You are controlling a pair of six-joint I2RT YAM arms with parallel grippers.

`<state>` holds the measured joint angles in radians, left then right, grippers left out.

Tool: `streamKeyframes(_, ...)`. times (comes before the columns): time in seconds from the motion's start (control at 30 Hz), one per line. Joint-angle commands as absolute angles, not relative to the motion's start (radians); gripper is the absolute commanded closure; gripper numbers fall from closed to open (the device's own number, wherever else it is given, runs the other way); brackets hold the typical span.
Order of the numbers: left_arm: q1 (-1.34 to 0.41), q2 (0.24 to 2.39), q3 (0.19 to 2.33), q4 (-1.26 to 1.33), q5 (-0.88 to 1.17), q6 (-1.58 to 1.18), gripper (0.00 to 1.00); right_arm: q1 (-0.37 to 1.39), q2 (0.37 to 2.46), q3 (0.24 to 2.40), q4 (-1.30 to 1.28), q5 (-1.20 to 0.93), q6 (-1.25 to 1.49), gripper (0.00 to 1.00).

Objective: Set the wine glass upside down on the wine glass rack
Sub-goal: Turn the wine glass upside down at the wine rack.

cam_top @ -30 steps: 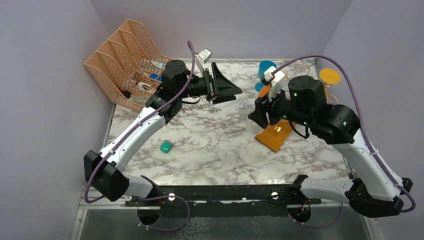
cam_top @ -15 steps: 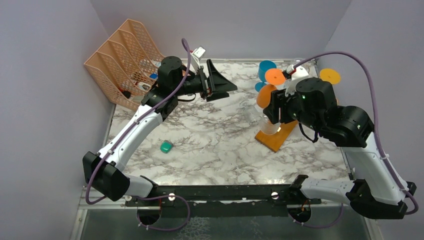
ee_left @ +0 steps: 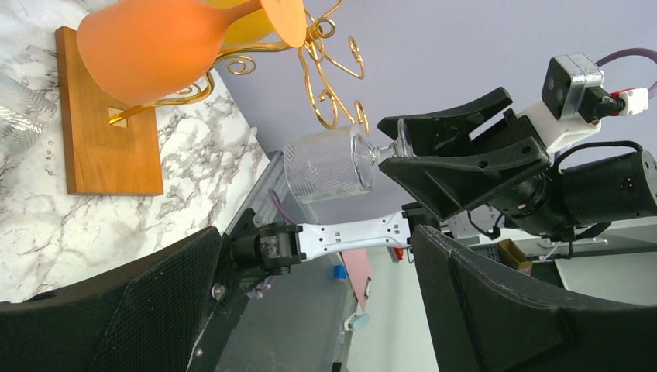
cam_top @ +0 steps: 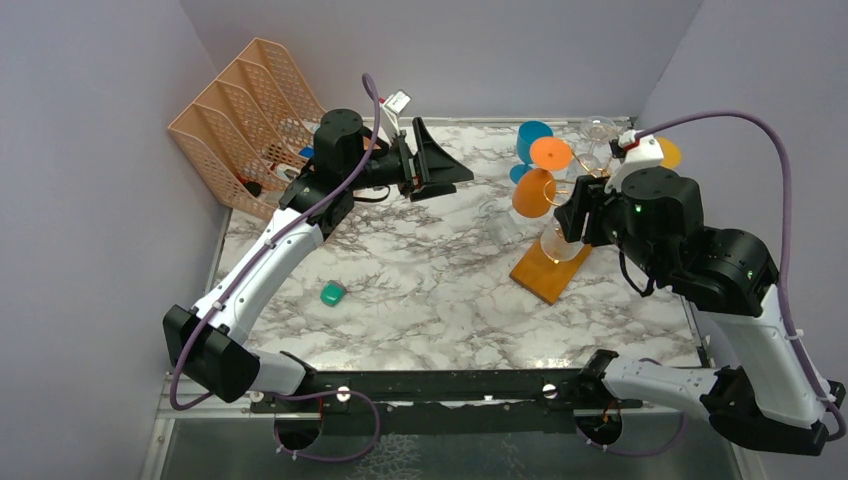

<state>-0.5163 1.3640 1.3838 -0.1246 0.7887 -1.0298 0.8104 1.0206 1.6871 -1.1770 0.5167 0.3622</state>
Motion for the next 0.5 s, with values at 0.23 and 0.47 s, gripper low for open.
streamKeyframes(0.23,-0.514,1.348,1.384,-0.123,0.776,-1.023,0.01,0.815,1.018,1.663,-1.152,0.651,0.408,0.99)
streamKeyframes(0.47,-0.514,1.344,1.382,-0.121,0.776,-1.022,0.01,0.815,1.008,1.617,-1.103,0.689,0.382,0.99)
